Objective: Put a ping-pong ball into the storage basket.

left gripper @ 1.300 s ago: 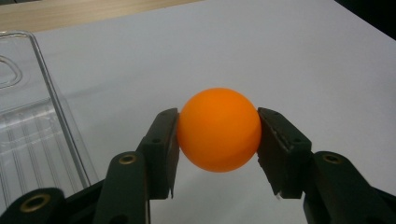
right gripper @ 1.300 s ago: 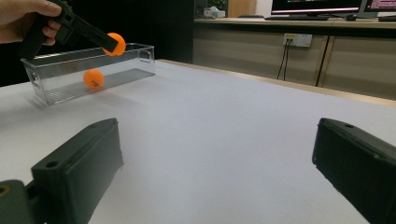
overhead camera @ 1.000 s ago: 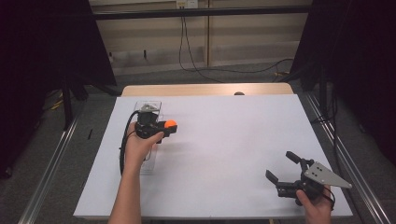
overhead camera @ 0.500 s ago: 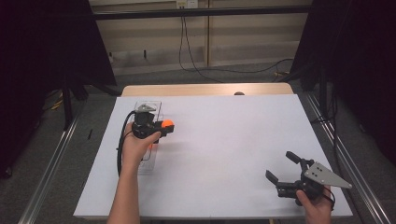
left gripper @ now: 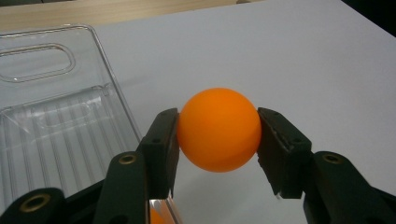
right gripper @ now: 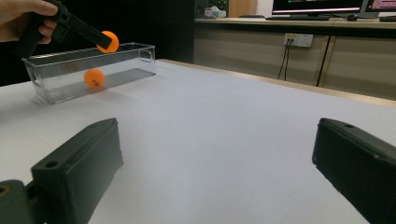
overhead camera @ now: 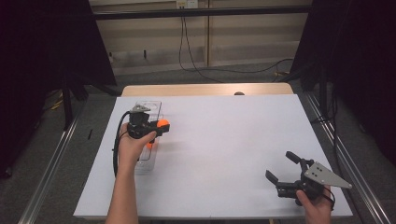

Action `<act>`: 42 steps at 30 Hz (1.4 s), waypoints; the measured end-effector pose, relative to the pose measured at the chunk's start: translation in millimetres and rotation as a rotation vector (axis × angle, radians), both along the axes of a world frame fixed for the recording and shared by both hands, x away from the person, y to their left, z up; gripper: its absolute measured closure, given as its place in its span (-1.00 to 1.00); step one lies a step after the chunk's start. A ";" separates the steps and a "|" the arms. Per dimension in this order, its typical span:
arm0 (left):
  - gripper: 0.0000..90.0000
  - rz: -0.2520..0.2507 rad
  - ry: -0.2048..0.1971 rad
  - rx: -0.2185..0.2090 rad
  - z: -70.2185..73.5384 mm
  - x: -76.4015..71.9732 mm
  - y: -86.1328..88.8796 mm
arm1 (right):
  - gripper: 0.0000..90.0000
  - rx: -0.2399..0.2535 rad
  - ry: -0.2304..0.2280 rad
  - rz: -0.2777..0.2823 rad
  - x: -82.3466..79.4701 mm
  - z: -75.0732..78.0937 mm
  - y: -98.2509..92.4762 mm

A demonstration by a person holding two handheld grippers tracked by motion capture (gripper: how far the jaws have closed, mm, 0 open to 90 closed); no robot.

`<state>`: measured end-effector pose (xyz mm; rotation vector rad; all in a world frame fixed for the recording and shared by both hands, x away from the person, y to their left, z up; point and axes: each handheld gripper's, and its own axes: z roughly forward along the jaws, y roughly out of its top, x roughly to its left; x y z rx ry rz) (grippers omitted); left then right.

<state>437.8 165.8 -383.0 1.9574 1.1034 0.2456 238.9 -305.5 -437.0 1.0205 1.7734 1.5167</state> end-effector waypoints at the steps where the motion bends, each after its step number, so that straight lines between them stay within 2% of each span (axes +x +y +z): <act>1: 0.13 0.000 0.000 0.000 0.2 0.1 1.0 | -0.98 -0.001 0.000 0.001 0.1 -0.1 -0.1; 12: 0.13 0.014 -0.002 0.015 -0.5 0.6 7.6 | -0.98 -0.002 -0.002 0.002 0.1 -0.1 0.2; 16: 0.13 0.031 -0.006 0.005 -1.2 0.6 10.0 | -0.98 0.000 -0.002 0.002 0.1 -0.1 0.1; 32: 0.13 0.058 -0.014 0.030 -3.4 1.2 19.9 | -0.98 -0.002 -0.003 0.003 0.1 0.0 0.2; 42: 0.13 0.079 -0.019 0.026 -2.9 0.7 25.7 | -0.98 -0.002 -0.003 0.003 0.1 0.0 0.2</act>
